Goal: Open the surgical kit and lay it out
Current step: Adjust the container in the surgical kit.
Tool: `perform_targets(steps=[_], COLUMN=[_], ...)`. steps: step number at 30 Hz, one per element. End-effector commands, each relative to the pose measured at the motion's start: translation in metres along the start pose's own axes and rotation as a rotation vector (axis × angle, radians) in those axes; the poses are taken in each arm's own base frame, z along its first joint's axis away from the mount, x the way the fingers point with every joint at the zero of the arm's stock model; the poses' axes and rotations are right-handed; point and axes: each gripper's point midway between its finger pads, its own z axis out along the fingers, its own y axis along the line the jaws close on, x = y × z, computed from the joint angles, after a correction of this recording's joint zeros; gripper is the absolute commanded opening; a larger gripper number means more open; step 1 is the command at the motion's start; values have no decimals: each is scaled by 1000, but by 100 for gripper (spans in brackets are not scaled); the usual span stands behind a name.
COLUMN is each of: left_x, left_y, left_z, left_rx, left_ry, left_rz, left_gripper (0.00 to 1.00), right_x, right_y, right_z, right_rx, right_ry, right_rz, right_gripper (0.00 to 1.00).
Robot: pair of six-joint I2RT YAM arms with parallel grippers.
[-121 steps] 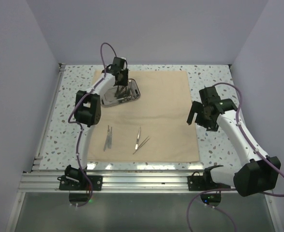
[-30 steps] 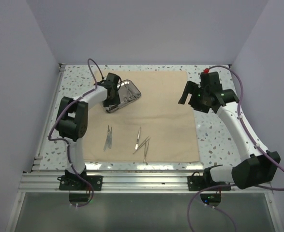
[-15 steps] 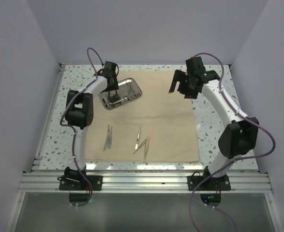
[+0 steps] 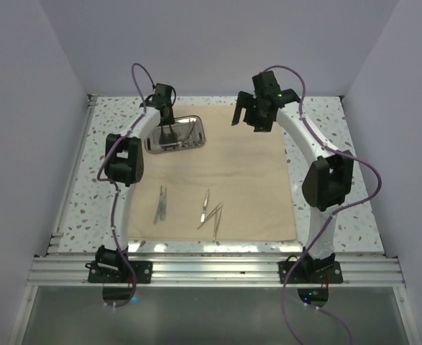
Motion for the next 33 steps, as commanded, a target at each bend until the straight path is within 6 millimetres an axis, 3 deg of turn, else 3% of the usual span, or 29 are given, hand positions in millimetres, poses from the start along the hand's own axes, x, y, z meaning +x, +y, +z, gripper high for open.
perform_targets(steps=[1, 3, 6, 7, 8, 9, 10, 11, 12, 15, 16, 17, 18, 19, 20, 21, 22, 28, 33], left_x=[73, 71, 69, 58, 52, 52, 35, 32, 28, 11, -4, -6, 5, -11, 1, 0, -12, 3, 43], left_y=[24, 22, 15, 9, 4, 1, -4, -6, -10, -15, -19, -19, -15, -14, -9, -4, -1, 49, 88], left_z=[36, 37, 33, 23, 18, 12, -3, -10, -19, -52, -75, -85, -90, -117, -120, -129, -150, -169, -158], left_rx=[-36, -30, 10, 43, 62, 86, 108, 121, 149, 185, 221, 229, 225, 245, 236, 225, 237, 81, 27], left_ry=[220, 223, 225, 208, 192, 195, 159, 157, 153, 128, 99, 91, 111, 59, 71, 53, 8, 1, 61], left_rz=[40, 43, 36, 23, 6, -6, -23, -44, -58, -95, -105, -116, -119, -126, -126, -128, -128, -111, -152], left_gripper=[41, 41, 48, 49, 51, 55, 56, 57, 58, 58, 58, 58, 58, 58, 58, 59, 59, 59, 54], right_x=[-9, -9, -8, -2, -12, -6, 0, -8, -1, -1, -1, -1, -1, 1, 2, 7, 6, 16, 25], right_y=[16, 21, 51, 64, 79, 83, 94, 107, 113, 136, 143, 149, 156, 165, 172, 180, 185, 197, 192], right_z=[-6, -1, 5, 7, 0, 14, 16, 10, 23, 27, 36, 38, 40, 44, 51, 55, 58, 96, 115], right_rx=[-42, -60, -166, -188, -216, -212, -222, -248, -249, -291, -308, -321, -336, -354, -365, -376, -387, -400, -381], right_ry=[-14, -6, 9, 22, -11, 11, 20, -7, 11, -9, -18, -26, -32, -39, -42, -40, -50, -47, -31], right_rz=[-16, -22, -67, -94, -118, -129, -145, -144, -146, -138, -136, -130, -129, -133, -126, -130, -126, -74, -84], right_gripper=[89, 89, 89, 89, 89, 90, 90, 90, 90, 90, 90, 90, 90, 90, 90, 90, 90, 89, 88])
